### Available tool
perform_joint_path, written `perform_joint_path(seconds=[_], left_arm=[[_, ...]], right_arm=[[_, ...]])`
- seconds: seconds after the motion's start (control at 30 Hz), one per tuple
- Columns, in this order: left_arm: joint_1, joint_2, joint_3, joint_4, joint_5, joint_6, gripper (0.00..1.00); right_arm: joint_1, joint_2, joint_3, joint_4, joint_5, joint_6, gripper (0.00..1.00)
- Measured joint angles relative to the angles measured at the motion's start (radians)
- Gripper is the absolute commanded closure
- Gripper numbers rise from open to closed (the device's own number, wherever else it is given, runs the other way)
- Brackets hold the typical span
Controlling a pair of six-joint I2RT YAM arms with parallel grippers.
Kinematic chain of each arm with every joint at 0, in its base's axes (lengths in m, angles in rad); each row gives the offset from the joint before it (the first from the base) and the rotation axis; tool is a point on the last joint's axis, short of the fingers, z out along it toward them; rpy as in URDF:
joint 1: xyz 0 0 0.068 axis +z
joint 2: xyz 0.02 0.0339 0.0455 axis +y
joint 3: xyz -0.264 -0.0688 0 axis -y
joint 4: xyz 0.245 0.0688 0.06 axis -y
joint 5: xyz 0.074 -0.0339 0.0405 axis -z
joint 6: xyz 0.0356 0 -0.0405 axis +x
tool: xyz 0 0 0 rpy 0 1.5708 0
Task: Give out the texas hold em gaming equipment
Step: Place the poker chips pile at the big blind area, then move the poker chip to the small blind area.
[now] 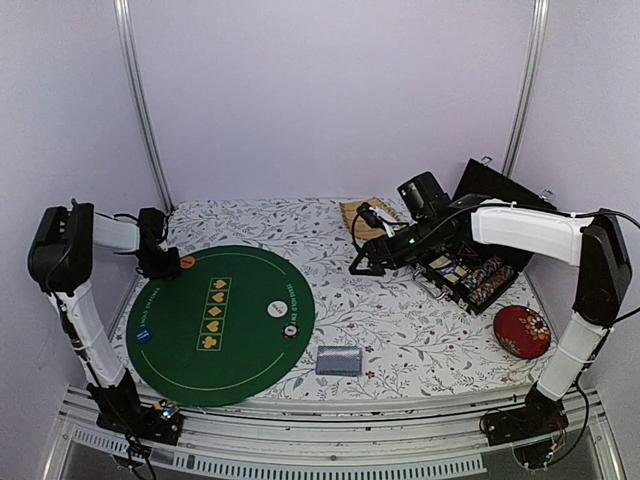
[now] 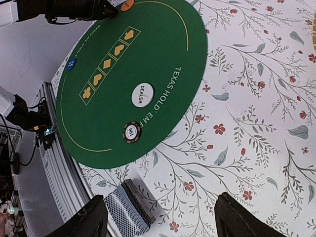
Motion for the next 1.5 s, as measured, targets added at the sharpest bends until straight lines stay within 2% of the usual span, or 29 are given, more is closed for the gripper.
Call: perform_joint_path(seconds=[0.07, 0.27, 0.37, 0.53, 0.83, 1.03, 1.13, 1.3, 1.4, 1.5], left_arm=[[-0.001, -0.004, -0.011, 0.017, -0.003, 0.001, 0.37], [-0.003, -0.013, -0.037, 0.067, 0.003, 0.003, 0.20], [-0.003, -0.018, -0.042, 0.076, 0.010, 0.005, 0.02], [-0.003, -0.048, -0.050, 0.058, 0.008, 0.003, 0.02], [-0.034, -0.182, -0.047, 0.005, -0.018, 0.008, 0.02], [-0.122, -0.299, -0.031, -0.057, -0.009, 0.021, 0.02], [-0.229, -0.382, -0.013, -0.108, -0.011, 0.040, 0.05], [-0.623, -0.466, -0.001, -0.137, 0.092, 0.098, 0.14], [-0.806, -0.420, -0.001, -0.175, 0.174, 0.085, 0.12], [-0.894, -0.319, 0.001, -0.212, 0.188, 0.057, 0.11]], right_arm=[[0.000, 0.000, 0.005, -0.006, 0.006, 0.000, 0.23], [0.000, 0.002, 0.007, -0.020, 0.033, 0.003, 0.23], [0.000, 0.002, 0.007, -0.021, 0.036, 0.005, 0.23], [0.000, 0.002, 0.007, -0.023, 0.045, 0.005, 0.20], [-0.002, -0.015, 0.036, -0.066, 0.121, -0.008, 0.01], [-0.009, -0.060, 0.077, -0.099, 0.191, -0.027, 0.00], [-0.011, -0.063, 0.084, -0.111, 0.208, -0.029, 0.00], [-0.011, -0.063, 0.080, -0.127, 0.219, -0.026, 0.00], [-0.011, -0.063, 0.080, -0.134, 0.222, -0.024, 0.00], [-0.011, -0.063, 0.078, -0.134, 0.224, -0.022, 0.00]])
